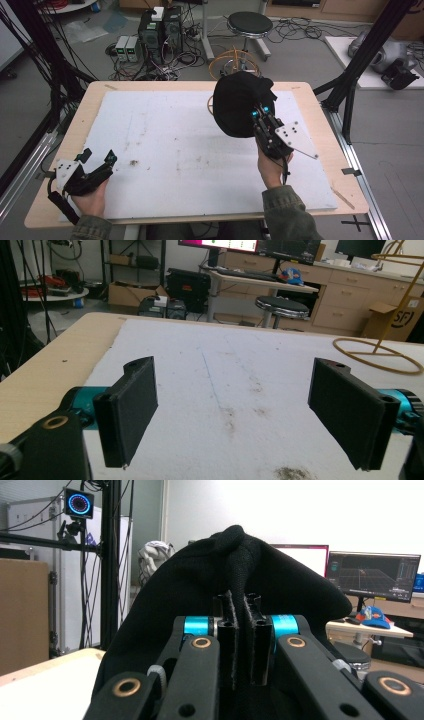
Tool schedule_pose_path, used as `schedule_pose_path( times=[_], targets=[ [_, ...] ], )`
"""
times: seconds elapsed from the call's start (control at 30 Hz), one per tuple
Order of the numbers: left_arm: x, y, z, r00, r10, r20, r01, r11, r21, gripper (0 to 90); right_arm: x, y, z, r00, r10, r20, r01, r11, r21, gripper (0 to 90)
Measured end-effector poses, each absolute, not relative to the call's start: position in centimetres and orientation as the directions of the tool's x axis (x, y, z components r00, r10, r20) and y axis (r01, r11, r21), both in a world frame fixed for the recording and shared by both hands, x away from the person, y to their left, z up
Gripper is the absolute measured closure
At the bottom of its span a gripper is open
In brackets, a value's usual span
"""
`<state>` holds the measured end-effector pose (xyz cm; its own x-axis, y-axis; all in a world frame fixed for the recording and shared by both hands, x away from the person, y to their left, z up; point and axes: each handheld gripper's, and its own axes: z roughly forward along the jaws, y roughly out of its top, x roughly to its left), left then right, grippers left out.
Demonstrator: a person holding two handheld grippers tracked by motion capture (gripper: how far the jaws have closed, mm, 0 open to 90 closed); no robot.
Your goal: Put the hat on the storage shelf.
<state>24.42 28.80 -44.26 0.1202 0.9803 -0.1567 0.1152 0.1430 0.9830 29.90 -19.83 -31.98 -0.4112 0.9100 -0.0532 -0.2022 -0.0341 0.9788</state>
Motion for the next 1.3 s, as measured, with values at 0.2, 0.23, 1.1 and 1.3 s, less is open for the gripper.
schedule_pose_path(
  times=[0.2,0.23,1.1,1.3],
  targets=[
    [24.4,28.9,-44.3,0.118,0.979,-0.167,0.115,0.154,0.981,20.0,31.5,-19.0,-30.2,-0.392,0.918,-0.062,-0.226,-0.031,0.974,86.8],
    [24.4,28.9,-44.3,0.117,0.979,-0.169,0.114,0.156,0.981,20.0,31.8,-18.9,-29.9,-0.389,0.919,-0.057,-0.226,-0.036,0.973,86.8],
    [24.7,28.7,-44.3,0.132,0.978,-0.161,0.116,0.146,0.982,20.0,39.3,-17.9,-27.0,-0.333,0.943,-0.023,-0.217,-0.053,0.975,86.8],
    [24.8,28.6,-44.4,0.134,0.979,-0.154,0.117,0.139,0.983,20.0,40.9,-17.1,-25.2,-0.336,0.942,-0.022,-0.227,-0.059,0.972,86.8]
  ],
)
